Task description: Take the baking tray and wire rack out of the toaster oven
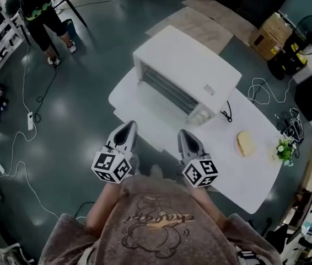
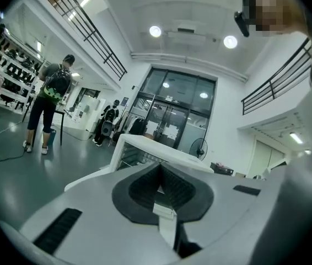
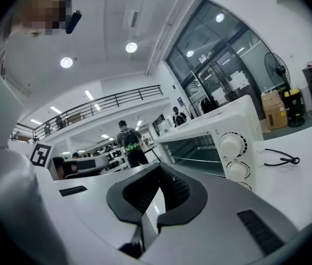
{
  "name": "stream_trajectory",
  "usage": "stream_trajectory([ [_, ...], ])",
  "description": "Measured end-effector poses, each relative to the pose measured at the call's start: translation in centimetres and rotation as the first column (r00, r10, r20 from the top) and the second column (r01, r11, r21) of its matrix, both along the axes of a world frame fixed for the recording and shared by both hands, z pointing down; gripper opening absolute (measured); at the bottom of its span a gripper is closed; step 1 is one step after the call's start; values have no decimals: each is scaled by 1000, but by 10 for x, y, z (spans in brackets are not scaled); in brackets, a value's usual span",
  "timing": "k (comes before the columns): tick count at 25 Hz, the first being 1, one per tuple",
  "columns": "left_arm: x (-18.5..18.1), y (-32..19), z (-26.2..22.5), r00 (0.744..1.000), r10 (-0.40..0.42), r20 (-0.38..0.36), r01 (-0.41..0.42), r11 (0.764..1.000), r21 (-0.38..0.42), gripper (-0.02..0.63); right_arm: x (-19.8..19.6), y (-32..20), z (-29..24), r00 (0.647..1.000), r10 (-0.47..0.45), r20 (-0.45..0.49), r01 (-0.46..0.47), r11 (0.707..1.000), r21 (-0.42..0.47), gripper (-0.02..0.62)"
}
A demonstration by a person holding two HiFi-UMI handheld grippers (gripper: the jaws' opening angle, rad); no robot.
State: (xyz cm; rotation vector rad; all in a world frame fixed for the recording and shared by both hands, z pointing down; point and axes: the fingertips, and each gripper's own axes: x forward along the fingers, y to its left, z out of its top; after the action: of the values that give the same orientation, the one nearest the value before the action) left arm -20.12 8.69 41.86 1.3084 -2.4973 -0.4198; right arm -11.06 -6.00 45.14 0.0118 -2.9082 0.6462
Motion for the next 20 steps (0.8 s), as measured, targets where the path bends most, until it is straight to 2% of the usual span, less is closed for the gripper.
stream_trajectory([
  [6, -34, -13, 5, 991, 125, -54, -123, 992, 26, 5, -16, -2, -6, 989, 138, 55, -134, 989, -64, 0],
  [12, -54, -15, 12, 972, 207, -109, -198, 976, 92, 18, -23, 2, 9, 975, 222, 31, -215, 965, -148, 3],
  [14, -56, -20, 12, 959, 243, -143, -221, 963, 152, 122, -23, 3, 12, 970, 239, 28, -231, 956, -180, 59],
  [17, -59, -30, 12, 944, 282, -170, -245, 946, 211, 176, -26, -3, 16, 964, 266, 29, -251, 938, -239, 189],
  [20, -68, -40, 21, 929, 301, -215, -249, 939, 238, 205, -31, -11, 24, 946, 324, 29, -302, 907, -294, 224],
])
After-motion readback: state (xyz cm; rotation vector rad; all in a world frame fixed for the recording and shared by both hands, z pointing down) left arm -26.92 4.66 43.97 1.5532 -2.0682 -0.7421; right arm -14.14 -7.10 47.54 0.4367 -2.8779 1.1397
